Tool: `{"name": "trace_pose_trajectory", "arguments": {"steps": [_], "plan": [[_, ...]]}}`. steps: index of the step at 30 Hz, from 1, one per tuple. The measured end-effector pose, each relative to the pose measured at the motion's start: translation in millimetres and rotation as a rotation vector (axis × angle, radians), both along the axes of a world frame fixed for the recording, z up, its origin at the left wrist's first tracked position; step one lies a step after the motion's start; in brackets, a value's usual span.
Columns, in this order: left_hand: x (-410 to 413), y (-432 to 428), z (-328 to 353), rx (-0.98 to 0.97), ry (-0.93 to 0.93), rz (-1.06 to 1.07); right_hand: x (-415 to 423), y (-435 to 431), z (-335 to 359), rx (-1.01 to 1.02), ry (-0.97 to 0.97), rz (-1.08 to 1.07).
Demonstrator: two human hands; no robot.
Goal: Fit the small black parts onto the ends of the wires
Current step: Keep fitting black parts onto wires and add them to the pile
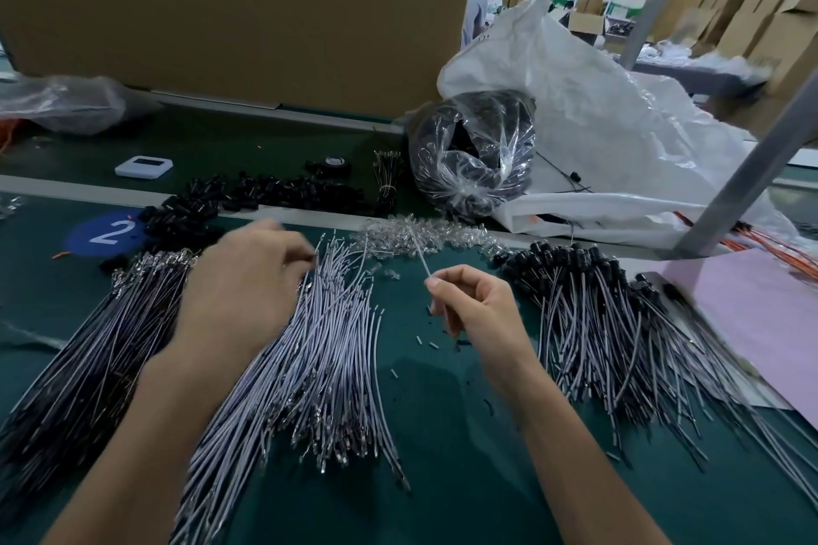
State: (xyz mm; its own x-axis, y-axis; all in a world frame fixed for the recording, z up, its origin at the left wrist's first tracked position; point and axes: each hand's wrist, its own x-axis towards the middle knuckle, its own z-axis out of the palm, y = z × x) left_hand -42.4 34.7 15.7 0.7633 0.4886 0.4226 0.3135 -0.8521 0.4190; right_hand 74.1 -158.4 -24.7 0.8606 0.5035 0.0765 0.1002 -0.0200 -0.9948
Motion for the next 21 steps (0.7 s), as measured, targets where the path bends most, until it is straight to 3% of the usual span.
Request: {"name": "trace_pose_trajectory", "arguments": {"steps": [2, 5, 21], "plan": [[-3, -25, 6, 0.086, -0.124, -0.296, -1, 0, 0, 0.015, 0.033, 0.006], [1, -48, 1, 0.185, -0.096, -0.554, -4, 2, 0, 0.074, 0.112, 0.052], [21, -57, -25, 0.268, -0.084, -0.755, -10, 5, 3, 0.306, 0.408, 0.043]]}}
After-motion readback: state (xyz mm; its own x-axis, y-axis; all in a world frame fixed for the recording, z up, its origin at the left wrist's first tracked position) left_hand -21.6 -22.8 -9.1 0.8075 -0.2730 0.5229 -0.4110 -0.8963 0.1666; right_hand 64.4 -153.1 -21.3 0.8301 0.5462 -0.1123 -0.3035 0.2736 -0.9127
